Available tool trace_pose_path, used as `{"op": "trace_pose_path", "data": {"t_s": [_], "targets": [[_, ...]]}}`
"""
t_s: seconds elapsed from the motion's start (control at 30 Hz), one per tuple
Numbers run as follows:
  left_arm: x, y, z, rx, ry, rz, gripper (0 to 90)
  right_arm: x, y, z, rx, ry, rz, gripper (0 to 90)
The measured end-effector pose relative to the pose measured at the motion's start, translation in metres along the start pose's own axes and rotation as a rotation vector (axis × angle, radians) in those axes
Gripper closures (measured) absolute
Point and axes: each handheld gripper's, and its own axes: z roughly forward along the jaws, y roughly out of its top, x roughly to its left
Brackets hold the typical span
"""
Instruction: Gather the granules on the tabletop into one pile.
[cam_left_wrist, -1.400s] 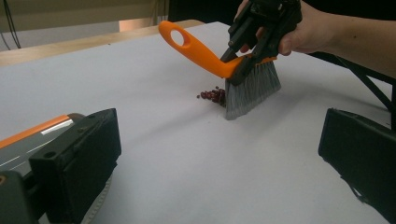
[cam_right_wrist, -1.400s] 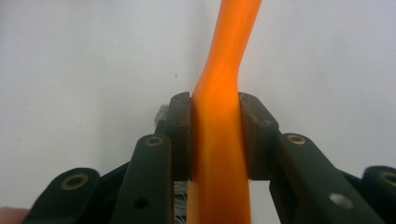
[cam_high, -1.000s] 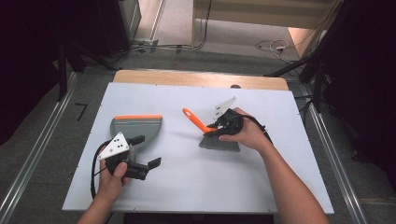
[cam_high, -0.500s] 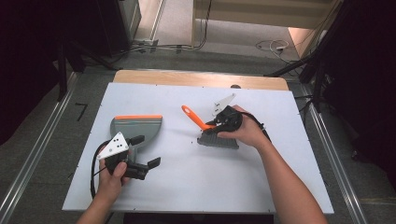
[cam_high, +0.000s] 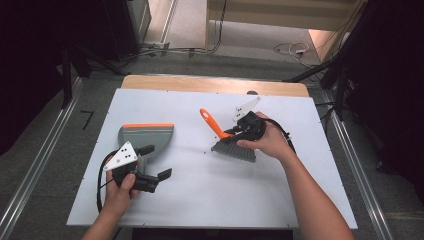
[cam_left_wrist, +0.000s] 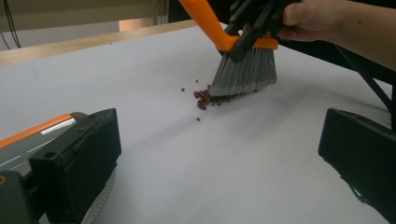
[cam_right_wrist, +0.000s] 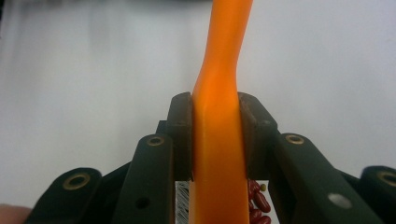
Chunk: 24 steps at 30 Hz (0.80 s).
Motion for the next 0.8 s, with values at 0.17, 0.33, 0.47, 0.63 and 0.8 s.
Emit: {"op": "trace_pose_path", "data": {"t_s": [0.17, 0.33, 0.47, 0.63, 0.8], "targets": [[0.0, 0.0, 0.0, 0.003, 0.002, 0.001, 0.0, 0.011, 0.012, -0.007, -0.058, 0.0, 0.088, 67.7], [-0.001, 0.0, 0.0, 0.002, -0.001, 0.002, 0.0, 0.026, 0.028, 0.023, -0.031, -0.064, 0.222, 67.7], [-0.001, 0.0, -0.001, 0.0, -0.003, 0.003, 0.0, 0.027, 0.036, 0.052, 0.01, -0.071, 0.313, 67.7], [0.0, 0.0, -0.002, -0.001, -0.002, 0.003, 0.0, 0.013, 0.035, 0.071, 0.035, -0.11, 0.436, 67.7], [0.001, 0.0, -0.002, 0.0, -0.003, 0.003, 0.0, -0.001, 0.023, 0.064, 0.028, -0.112, 0.5, 67.5]]}}
